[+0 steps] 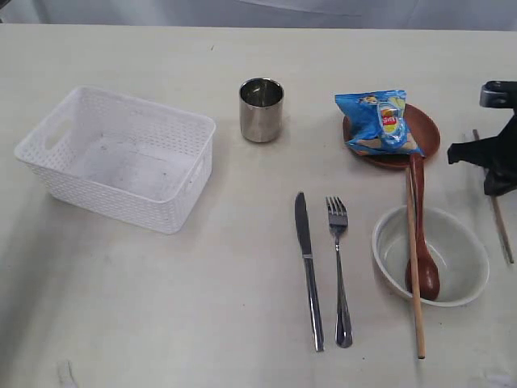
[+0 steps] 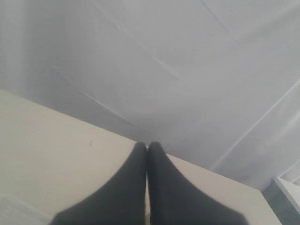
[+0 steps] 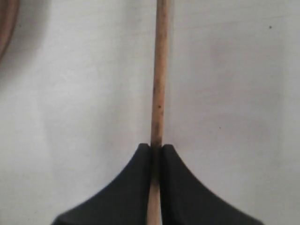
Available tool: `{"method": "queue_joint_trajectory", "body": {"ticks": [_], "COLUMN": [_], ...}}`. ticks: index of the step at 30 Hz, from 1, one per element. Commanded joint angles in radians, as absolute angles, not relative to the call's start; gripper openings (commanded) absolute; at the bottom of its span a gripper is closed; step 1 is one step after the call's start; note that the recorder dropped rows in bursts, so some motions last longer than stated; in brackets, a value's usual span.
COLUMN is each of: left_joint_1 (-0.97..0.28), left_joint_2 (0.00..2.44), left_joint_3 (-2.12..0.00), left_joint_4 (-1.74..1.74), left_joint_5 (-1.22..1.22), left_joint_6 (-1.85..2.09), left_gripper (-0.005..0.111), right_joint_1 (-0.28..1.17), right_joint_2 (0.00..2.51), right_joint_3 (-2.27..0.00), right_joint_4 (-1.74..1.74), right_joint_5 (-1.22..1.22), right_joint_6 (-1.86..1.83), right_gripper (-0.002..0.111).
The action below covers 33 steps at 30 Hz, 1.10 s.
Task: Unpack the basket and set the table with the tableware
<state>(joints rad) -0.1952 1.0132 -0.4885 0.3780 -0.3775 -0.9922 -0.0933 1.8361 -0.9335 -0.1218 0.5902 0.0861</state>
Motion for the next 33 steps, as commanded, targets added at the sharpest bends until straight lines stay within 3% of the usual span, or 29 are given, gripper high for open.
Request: {"method": "queue_joint_trajectory", "body": {"ticks": [1,17,25,33], "left_joint_1": [-0.192,-0.192,-0.192,-0.192], "left_joint_2": [1.013,1.013,1.013,1.013], "left_joint_3": [-0.485,-0.485,-0.485,-0.415], "left_joint_4": [0.381,0.386,0.388,0.381], "left_joint_5": [-0.367,-0.332,-0.330,-0.412], "left_joint_6": [-0.987,-0.987,-0.987,-1.020], "left_gripper": [0.000,0.000,0.000,0.000], "right_joint_1": [-0.097,-0.086,0.110,0.251], "right_joint_2": [1.708,1.297,1.206,1.145], "right_joint_3": [-0.934,-0.929,-0.927,-0.745], "right_joint_4": [-0.055,0.295,0.319,0.329], "right_joint_5": [0.656,0.963,1.051,0.859], "right_joint_6": [0.055,-0.164,-0.070,0.141], "right_gripper": [0.000,0.000,0.000,0.000]}}
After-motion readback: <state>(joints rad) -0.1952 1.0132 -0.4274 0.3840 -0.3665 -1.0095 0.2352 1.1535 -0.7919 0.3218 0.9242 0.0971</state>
